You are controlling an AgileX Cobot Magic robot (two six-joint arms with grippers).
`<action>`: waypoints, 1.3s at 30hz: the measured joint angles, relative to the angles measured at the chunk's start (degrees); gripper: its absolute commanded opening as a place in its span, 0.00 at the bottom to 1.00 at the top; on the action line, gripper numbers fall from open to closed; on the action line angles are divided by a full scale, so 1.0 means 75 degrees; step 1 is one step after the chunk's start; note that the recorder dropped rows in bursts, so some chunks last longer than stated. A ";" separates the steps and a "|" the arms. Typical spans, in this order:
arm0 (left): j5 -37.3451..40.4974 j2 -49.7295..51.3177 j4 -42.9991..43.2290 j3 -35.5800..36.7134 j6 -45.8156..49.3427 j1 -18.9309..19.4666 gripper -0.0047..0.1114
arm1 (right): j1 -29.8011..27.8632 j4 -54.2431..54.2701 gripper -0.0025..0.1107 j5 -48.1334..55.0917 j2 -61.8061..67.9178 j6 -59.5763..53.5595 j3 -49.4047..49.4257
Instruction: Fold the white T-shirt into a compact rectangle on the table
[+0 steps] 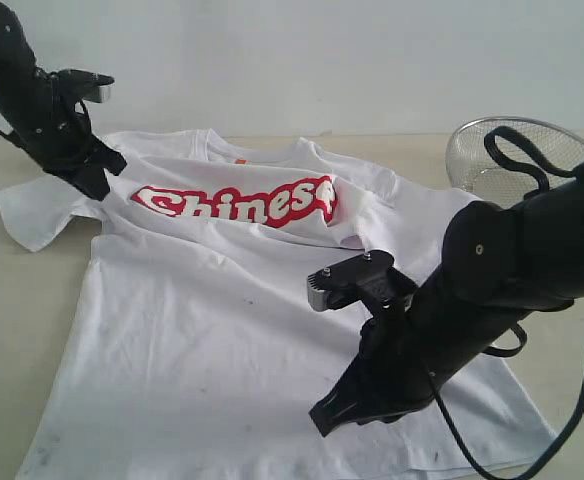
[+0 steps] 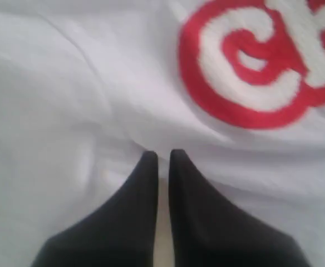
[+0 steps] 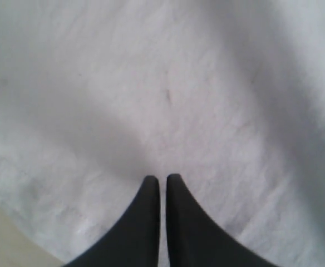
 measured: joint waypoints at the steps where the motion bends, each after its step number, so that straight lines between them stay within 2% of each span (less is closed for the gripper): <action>1: 0.0357 -0.0039 -0.0288 0.0000 0.0000 0.0000 0.08 | 0.0000 0.0000 0.02 0.0000 0.0000 0.0000 0.0000; 4: 0.0998 -0.0334 -0.1309 0.0304 0.0111 0.0000 0.08 | 0.0000 0.0000 0.02 -0.0097 0.0000 0.0000 0.0000; 8: 0.1155 -0.1165 -0.2441 0.1275 0.0439 0.0000 0.08 | 0.0000 0.0000 0.02 -0.0273 0.0000 0.0000 0.0000; 15: 0.0744 -0.3068 -0.3831 0.4333 0.0996 -0.0101 0.08 | 0.0000 0.0000 0.02 -0.0615 -0.0202 0.0217 0.0013; 20: -0.0026 -0.4436 -0.3932 0.6497 0.1184 -0.0796 0.08 | 0.0000 0.0000 0.02 -0.0535 -0.1092 0.0557 0.0013; 25: -0.0762 -0.5375 -0.3949 0.8032 0.1245 -0.1518 0.08 | 0.0000 -0.0257 0.02 0.0106 -0.1589 0.0943 0.0013; 28: -0.1176 -0.5559 -0.3868 0.8775 0.1245 -0.1743 0.08 | 0.0000 -0.0725 0.02 0.0492 -0.1602 0.1437 0.0013; 34: -0.2075 -0.5593 -0.3455 0.9782 0.1150 -0.1865 0.08 | 0.0000 -0.1106 0.02 0.1135 -0.1602 0.1901 0.0013; 39: -0.2840 -0.5593 -0.3140 1.0004 0.0872 -0.1878 0.08 | 0.0000 -0.1121 0.02 0.1306 -0.1602 0.1939 0.0013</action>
